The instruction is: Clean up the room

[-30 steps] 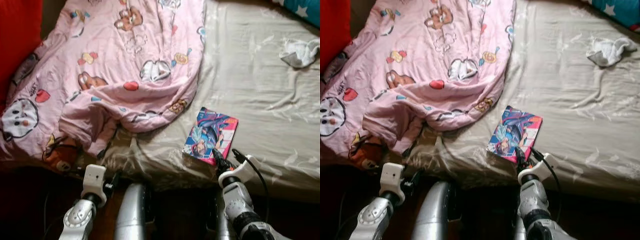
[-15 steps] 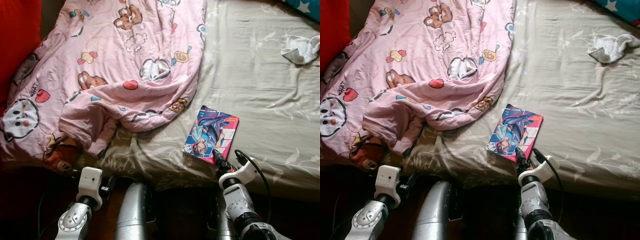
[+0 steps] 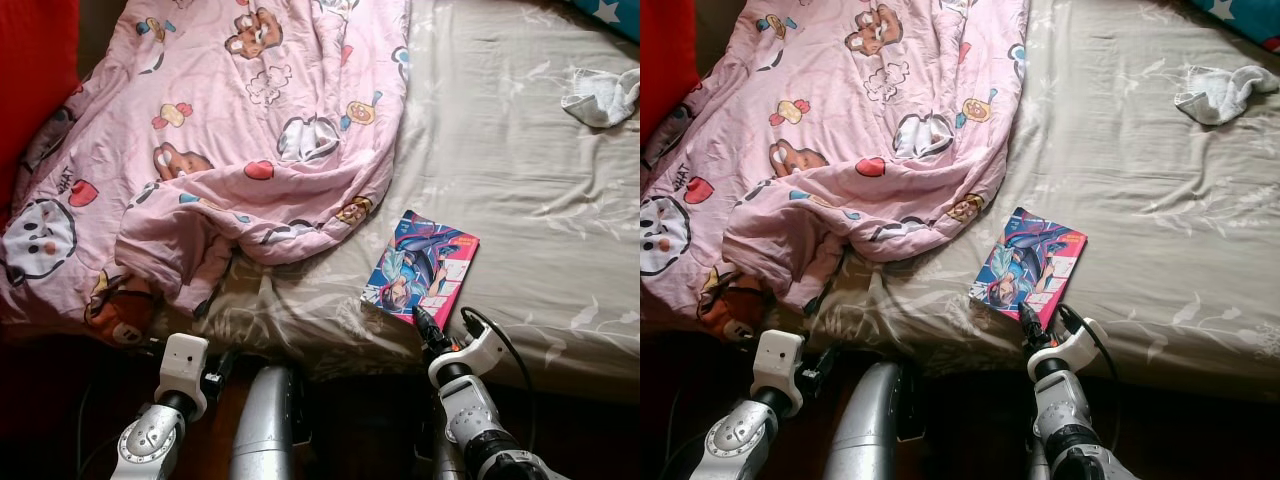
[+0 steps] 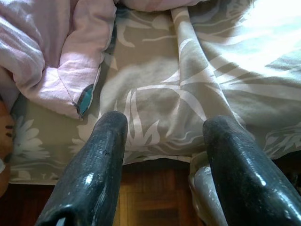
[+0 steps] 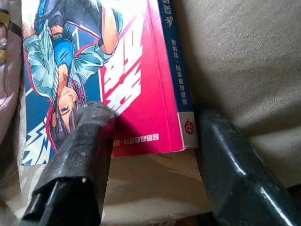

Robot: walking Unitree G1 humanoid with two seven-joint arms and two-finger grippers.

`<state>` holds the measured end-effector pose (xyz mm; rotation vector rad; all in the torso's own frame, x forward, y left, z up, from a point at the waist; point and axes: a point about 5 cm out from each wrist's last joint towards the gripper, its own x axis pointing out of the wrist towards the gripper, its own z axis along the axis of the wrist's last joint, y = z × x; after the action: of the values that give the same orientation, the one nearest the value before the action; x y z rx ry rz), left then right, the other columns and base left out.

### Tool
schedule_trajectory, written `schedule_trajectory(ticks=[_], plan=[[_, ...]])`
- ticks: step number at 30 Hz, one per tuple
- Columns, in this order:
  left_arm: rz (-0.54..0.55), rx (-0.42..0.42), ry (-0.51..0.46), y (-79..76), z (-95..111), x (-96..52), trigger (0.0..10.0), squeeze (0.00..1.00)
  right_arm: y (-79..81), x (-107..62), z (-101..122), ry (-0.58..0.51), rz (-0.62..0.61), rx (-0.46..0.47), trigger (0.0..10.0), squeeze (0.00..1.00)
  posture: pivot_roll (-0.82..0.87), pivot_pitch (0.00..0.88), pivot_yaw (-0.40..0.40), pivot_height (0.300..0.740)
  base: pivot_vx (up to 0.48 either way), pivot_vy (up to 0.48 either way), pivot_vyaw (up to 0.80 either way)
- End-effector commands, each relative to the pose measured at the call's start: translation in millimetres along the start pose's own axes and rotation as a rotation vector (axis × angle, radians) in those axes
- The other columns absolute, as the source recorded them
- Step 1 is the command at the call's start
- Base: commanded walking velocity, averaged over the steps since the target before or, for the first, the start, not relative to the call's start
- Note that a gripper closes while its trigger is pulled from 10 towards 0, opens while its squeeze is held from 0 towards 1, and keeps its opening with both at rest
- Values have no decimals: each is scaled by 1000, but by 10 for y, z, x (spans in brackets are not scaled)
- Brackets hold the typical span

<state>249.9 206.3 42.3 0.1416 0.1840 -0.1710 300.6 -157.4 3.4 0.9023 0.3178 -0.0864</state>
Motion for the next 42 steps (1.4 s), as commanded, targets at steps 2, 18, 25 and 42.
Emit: schedule_trajectory(ticks=[2,18,25,42], plan=[[-1,26,57,50,-100,-95,10000,0,-99,-85,-198,68,-49,32,10000,0,164,356,187,601,0,0,0],[2,40,67,66,-94,-159,10000,0,-138,-66,-4,-49,-57,107,0,0,180,374,204,601,0,0,0],[6,42,77,82,-109,-181,10000,0,-128,-59,9,-61,-52,129,0,0,185,378,203,601,0,0,0],[3,39,86,55,-123,-117,10000,0,-151,-94,-65,-54,-56,133,0,0,171,356,197,601,0,0,0]])
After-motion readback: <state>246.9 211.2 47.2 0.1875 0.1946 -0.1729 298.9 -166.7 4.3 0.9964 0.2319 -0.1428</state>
